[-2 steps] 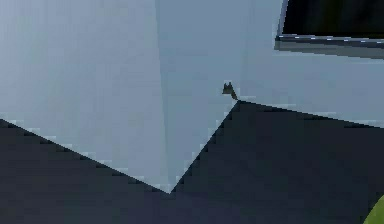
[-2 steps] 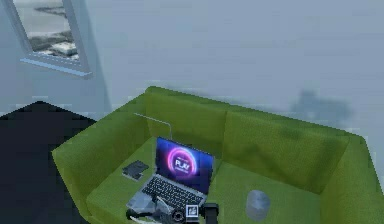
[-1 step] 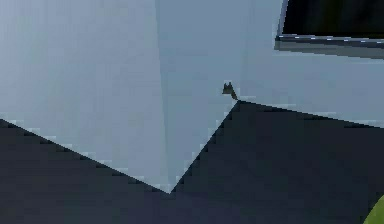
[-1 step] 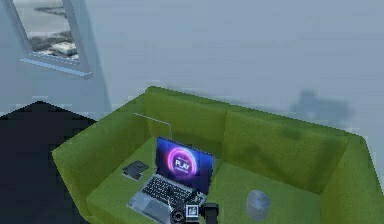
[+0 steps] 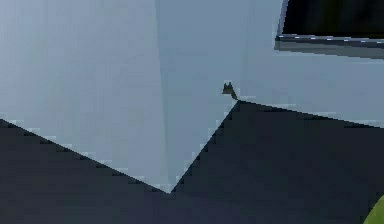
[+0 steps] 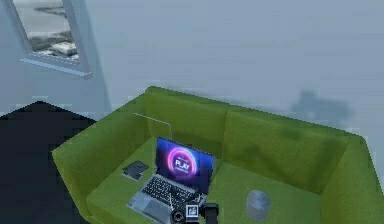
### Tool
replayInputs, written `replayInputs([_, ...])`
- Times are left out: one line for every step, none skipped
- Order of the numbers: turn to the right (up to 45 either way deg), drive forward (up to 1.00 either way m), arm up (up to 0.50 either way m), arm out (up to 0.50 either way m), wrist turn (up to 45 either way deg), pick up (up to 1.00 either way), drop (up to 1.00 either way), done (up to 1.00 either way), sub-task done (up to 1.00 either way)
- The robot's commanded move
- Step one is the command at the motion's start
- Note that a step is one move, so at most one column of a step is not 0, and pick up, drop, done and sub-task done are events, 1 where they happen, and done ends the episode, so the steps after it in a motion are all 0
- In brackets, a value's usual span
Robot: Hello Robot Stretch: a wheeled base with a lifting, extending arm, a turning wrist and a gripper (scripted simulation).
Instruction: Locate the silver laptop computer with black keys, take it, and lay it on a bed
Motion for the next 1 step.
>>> replayInputs([0.0, 0.0, -0.3, 0.0, 0.0, 0.0, 0.0, 0.0, 0.0])
